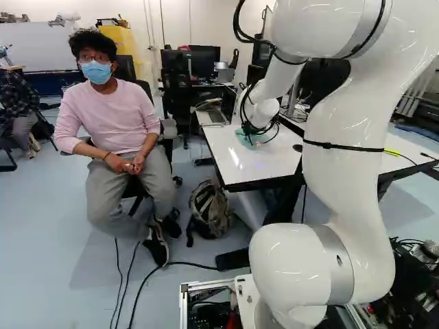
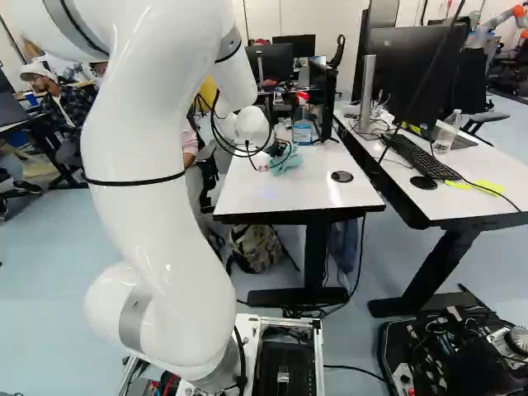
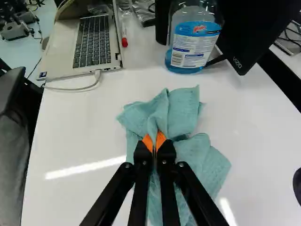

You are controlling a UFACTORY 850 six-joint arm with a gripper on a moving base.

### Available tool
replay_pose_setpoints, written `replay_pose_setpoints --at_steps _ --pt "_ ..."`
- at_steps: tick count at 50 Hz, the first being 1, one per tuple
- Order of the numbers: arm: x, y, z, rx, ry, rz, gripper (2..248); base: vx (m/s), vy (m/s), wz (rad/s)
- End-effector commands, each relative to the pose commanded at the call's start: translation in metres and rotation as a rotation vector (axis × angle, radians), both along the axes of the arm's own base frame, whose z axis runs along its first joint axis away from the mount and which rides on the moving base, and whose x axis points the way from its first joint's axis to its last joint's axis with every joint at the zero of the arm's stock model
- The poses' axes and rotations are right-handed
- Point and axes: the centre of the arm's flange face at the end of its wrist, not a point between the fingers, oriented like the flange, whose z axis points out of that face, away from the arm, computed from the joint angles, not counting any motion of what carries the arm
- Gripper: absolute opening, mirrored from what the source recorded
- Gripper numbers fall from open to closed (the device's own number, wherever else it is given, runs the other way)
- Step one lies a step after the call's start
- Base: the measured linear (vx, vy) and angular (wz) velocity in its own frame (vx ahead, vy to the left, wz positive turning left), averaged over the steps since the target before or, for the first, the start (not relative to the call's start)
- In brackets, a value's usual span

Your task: Clean the table with the green towel

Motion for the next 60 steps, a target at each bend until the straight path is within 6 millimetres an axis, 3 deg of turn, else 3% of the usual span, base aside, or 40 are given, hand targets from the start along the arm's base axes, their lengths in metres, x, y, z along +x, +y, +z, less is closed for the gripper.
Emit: replay_pose_setpoints --at_steps 10,35,47,60 --pt "-0.016 0.008 0.001 0.001 0.008 0.010 28 0.000 0.000 0.000" --pt "-0.064 0.003 0.003 0.004 0.027 -0.012 28 0.000 0.000 0.000" --pt "-0.083 -0.007 0.004 0.005 0.032 -0.039 28 0.000 0.000 0.000" --pt "-0.085 -0.027 0.003 0.006 0.032 -0.080 28 0.000 0.000 0.000"
